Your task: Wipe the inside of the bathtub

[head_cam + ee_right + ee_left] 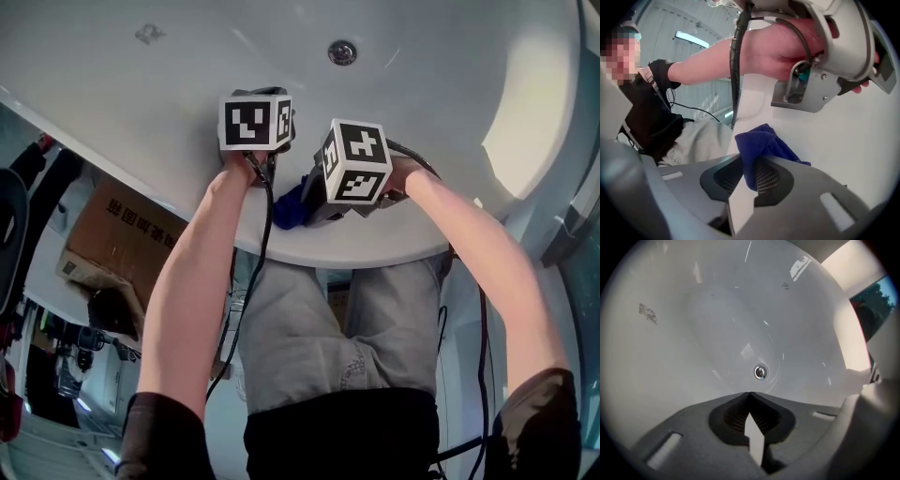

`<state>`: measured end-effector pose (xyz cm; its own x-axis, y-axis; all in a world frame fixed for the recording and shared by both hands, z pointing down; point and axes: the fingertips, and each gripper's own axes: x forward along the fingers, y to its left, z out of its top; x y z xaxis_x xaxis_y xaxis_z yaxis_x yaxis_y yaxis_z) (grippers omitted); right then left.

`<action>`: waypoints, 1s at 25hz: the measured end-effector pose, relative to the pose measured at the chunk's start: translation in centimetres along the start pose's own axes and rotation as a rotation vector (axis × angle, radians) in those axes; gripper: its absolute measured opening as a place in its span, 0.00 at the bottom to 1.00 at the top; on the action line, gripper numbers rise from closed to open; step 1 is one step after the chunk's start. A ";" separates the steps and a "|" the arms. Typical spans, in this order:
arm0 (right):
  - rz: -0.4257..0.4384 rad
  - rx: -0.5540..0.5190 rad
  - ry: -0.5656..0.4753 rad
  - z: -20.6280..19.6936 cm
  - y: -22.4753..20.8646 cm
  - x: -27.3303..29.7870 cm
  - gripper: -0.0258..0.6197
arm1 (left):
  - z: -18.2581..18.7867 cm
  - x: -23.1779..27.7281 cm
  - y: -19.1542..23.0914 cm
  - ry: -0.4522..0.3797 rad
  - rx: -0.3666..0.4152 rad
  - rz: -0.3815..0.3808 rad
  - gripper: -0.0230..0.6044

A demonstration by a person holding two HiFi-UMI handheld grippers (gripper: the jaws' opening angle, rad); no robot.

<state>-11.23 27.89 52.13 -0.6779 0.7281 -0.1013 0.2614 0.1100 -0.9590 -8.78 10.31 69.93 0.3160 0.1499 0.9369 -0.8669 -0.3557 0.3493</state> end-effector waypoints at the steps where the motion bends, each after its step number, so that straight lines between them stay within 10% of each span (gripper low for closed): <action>1: 0.023 0.000 -0.001 0.0 0.4 0.1 0.13 | -0.1 0.1 0.0 0.003 0.004 0.001 0.04; 6: 0.024 0.001 -0.032 0.1 0.3 -0.4 0.13 | 0.1 0.3 -0.3 0.009 0.014 -0.001 0.04; 25: -0.778 0.129 -0.114 -3.4 -18.2 -18.2 0.14 | 2.0 1.4 -0.4 0.004 -0.002 -0.025 0.04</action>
<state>-1.35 14.95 72.36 -0.7010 0.4000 0.5904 -0.3927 0.4745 -0.7878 -7.24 8.79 71.11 0.3361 0.1625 0.9277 -0.8593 -0.3504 0.3726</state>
